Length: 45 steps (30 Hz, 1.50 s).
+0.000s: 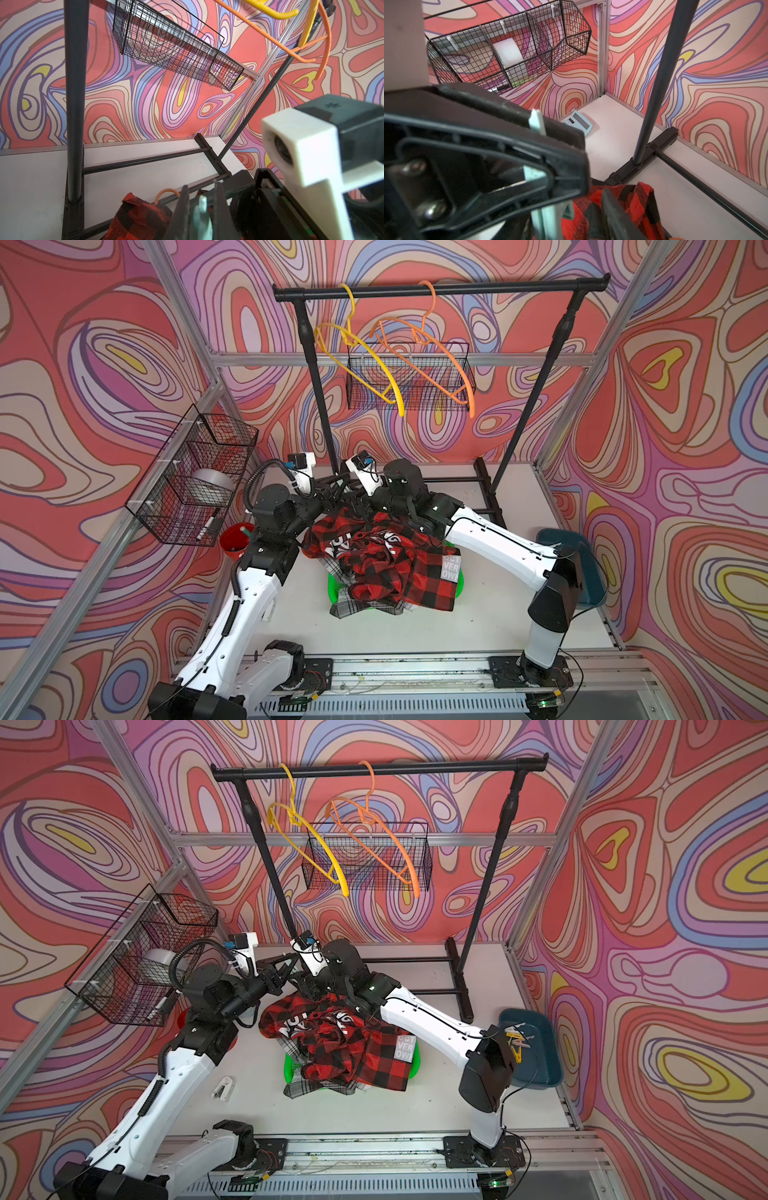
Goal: Remove the clothespins securing long-sleeve shirts to the hanger
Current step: Place the clamp in the storage box.
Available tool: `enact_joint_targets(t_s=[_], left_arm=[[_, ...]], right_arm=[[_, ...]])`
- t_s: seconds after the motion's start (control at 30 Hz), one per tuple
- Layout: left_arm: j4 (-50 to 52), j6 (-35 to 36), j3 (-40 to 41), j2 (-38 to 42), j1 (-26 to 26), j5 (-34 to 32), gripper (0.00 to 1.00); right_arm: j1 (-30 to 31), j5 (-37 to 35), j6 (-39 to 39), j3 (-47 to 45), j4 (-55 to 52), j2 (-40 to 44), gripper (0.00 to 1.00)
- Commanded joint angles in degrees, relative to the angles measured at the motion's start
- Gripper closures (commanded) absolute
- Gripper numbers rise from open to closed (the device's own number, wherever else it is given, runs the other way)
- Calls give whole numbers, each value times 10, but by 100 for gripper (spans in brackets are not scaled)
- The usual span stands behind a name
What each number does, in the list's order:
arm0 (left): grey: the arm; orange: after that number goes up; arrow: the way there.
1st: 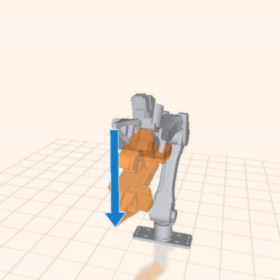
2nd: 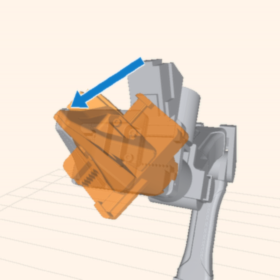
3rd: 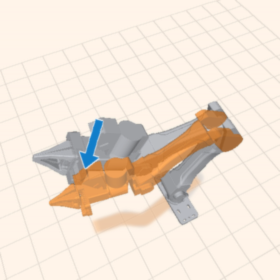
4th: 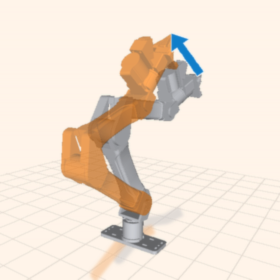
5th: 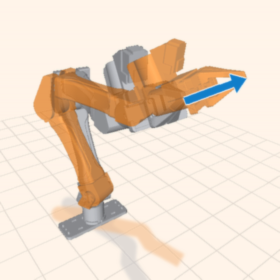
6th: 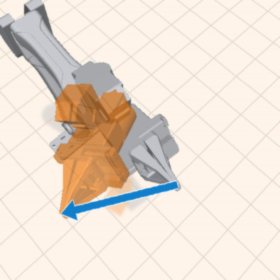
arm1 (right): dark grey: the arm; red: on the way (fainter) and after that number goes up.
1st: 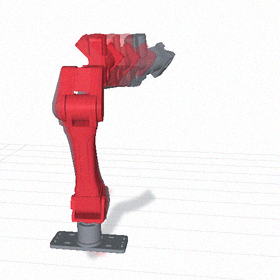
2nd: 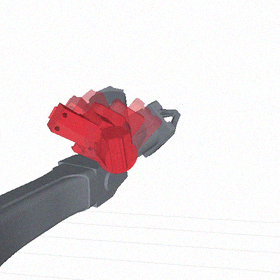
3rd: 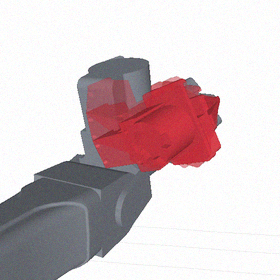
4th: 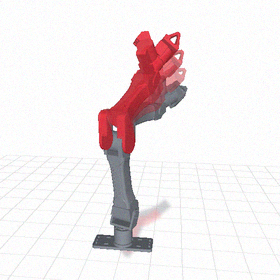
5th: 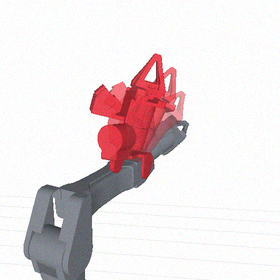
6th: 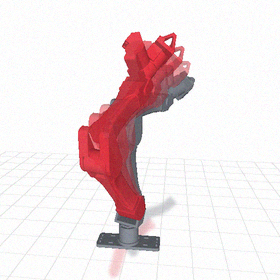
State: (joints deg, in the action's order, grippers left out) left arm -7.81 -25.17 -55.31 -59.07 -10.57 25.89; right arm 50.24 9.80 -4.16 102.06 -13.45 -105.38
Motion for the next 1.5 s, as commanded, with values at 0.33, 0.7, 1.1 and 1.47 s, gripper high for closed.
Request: enact_joint_targets(t_s=[0.33, 0.7, 1.1, 1.47], left_arm=[[16, 5, -11, -7, -4, 3, 100], [28, 8, -16, -10, -4, 5, 97], [85, 32, -54, -6, -3, -45, 23], [48, 32, -26, 23, 12, -79, 17]], right_arm=[[3, -37, 22, 40, 1, -20, 57], [3, -25, 26, 34, -1, -14, 94], [3, -44, -5, -52, 8, 52, 100], [-91, -112, -110, -238, -61, 233, 100]])
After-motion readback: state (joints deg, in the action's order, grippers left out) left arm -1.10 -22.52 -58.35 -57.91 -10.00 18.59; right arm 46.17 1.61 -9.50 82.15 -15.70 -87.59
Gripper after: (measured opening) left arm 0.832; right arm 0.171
